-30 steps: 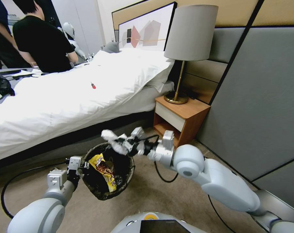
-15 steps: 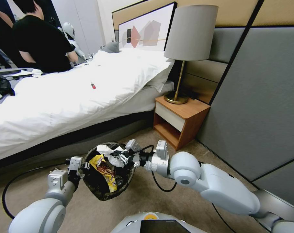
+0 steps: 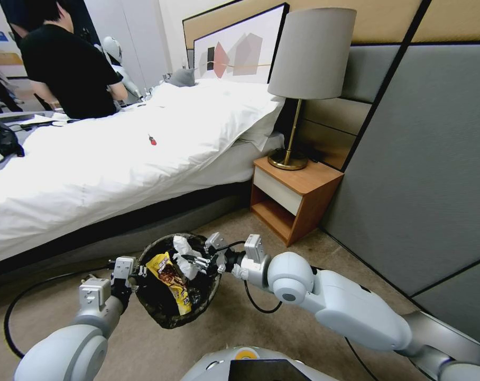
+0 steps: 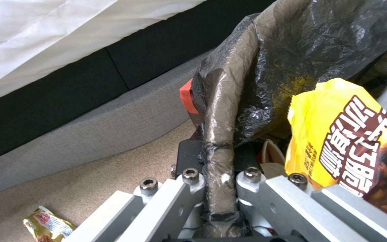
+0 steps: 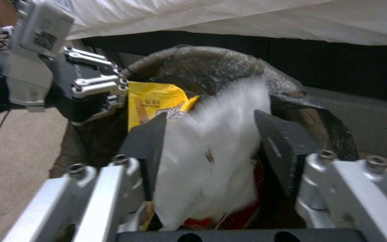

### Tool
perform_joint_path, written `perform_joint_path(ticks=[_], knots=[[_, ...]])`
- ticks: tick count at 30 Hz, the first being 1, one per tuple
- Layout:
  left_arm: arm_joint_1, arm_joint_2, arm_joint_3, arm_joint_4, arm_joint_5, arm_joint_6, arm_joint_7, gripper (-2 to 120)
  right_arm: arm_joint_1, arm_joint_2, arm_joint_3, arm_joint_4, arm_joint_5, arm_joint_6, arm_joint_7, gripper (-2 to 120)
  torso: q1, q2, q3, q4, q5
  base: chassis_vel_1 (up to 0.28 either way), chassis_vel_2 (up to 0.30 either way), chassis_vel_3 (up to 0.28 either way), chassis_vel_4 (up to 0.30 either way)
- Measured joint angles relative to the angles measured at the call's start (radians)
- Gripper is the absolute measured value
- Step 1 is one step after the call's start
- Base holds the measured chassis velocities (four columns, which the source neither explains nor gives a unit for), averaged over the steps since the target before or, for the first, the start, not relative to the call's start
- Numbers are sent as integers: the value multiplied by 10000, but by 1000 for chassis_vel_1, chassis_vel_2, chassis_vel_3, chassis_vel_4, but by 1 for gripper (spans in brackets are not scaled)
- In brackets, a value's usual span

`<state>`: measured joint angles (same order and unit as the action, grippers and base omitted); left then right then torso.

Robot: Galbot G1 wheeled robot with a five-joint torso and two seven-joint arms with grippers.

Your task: Pick up the trash bin, then pick up the garbage from the floor and place it into the trash bin.

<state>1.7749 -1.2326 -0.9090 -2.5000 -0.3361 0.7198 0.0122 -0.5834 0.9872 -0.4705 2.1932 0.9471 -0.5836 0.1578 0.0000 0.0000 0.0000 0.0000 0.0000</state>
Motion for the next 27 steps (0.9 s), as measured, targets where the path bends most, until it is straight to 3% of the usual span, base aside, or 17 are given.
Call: perform_joint_path(ticks=[10,27], knots=[[-1,11,-57,0,-12,0,0,1,-180,103,-22,-146,-225,107,1,98,0,0,0,0,0,0,0,0,0],[7,9,-52,0,-10,0,4,1,-327,-23,565,242,-244,290,66,100,0,0,0,0,0,0,0,0,0]])
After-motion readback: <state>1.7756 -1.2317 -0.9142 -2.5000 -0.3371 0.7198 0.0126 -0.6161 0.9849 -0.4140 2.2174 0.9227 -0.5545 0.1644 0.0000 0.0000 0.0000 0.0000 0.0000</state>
